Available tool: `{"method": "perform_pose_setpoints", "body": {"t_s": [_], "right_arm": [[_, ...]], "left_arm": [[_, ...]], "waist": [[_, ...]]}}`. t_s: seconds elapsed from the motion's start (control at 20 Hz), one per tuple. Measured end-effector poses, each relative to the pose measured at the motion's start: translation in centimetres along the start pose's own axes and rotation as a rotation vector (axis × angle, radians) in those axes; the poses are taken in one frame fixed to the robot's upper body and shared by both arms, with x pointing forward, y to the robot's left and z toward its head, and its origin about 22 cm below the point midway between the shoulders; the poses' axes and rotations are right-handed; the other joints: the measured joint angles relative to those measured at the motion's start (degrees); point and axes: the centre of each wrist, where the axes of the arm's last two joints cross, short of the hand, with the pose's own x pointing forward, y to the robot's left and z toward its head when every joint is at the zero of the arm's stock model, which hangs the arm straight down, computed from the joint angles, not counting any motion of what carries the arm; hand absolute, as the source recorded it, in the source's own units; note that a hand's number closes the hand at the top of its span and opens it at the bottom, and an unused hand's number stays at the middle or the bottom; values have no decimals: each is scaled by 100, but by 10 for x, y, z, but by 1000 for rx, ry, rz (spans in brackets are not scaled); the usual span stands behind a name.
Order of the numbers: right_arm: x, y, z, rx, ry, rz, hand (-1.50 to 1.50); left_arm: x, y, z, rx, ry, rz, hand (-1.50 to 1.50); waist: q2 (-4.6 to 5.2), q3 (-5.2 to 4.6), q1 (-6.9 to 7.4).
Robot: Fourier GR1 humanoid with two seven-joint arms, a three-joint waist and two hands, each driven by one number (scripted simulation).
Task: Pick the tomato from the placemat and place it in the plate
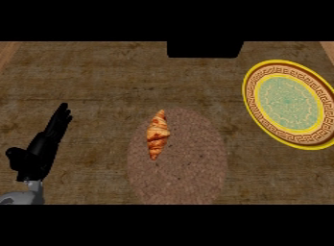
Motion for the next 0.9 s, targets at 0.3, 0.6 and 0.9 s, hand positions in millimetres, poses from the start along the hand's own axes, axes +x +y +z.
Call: {"method": "perform_pose_setpoints", "body": {"t_s": [0.3, 0.6, 0.9], "right_arm": [[31, 46, -29, 53, -26, -42, 150], [57, 94, -55, 90, -29, -60, 150], [72, 138, -75, 52, 64, -185, -150]], "left_arm": [[0, -7, -4, 0, -5, 2, 0], [3, -1, -6, -6, -4, -1, 0], [-5, -5, -7, -5, -6, -1, 0]], "waist": [[8, 2, 36], [8, 2, 32], [21, 3, 55]]}}
